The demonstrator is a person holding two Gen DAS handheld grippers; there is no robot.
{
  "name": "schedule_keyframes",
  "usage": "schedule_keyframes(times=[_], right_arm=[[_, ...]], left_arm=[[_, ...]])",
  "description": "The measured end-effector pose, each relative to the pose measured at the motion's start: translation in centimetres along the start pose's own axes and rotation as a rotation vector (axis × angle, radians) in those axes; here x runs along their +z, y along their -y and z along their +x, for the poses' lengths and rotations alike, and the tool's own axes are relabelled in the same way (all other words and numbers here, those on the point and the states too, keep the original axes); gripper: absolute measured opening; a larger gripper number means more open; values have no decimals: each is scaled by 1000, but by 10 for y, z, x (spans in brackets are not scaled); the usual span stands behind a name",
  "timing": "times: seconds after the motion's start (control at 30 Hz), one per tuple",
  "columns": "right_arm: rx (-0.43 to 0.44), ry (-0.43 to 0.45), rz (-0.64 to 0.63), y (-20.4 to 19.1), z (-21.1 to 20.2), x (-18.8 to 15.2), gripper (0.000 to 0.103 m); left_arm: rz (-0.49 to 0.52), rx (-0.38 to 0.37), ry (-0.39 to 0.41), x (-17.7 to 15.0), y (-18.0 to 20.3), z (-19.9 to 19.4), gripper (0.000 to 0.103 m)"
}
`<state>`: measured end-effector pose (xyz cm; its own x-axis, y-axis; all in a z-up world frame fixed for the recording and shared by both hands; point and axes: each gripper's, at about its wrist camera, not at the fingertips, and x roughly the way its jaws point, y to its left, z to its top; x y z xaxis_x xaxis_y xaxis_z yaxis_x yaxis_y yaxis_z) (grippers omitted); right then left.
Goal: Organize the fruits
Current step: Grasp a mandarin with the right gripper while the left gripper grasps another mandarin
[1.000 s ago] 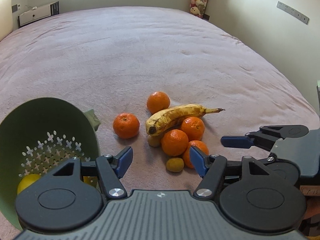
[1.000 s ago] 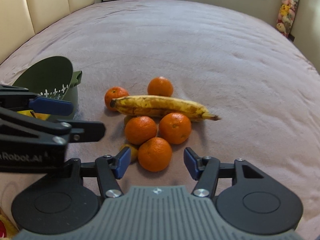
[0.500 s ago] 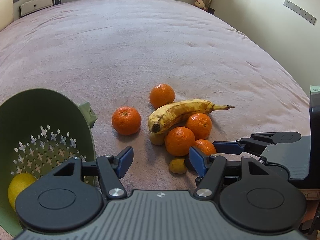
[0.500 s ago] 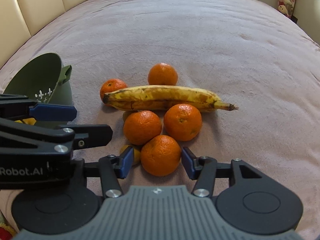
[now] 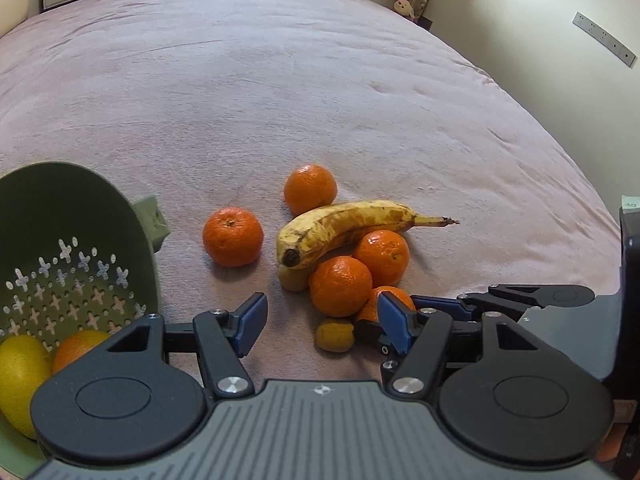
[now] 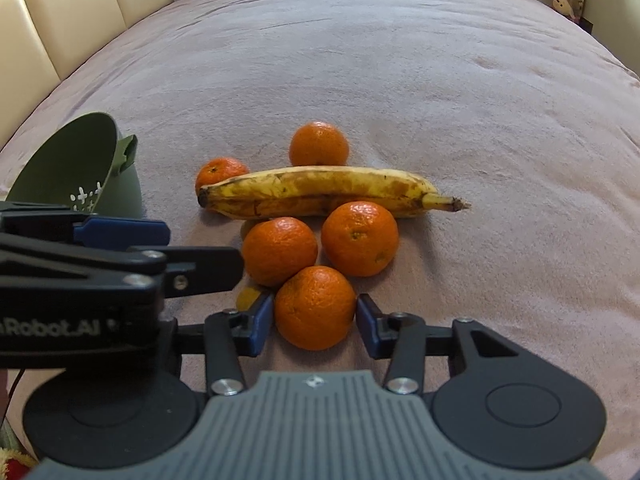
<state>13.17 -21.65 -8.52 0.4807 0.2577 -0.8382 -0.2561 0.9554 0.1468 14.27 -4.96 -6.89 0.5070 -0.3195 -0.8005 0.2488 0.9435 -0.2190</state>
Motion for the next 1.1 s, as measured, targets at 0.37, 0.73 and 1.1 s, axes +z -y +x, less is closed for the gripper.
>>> schedule_keyframes(times=[0.37,0.73,1.1], right_arm=[[-131,-10,-7,11,-9,1,42],[-121,-19,43,27,-8,-1,42],[-105,-19,58,30,-5,-1,42]], left_arm=[[-37,-15,-25,-3,4,16,75],[-117,-40,-15,0,3,39,72],[-168,-59,-15,2,-1,53,51]])
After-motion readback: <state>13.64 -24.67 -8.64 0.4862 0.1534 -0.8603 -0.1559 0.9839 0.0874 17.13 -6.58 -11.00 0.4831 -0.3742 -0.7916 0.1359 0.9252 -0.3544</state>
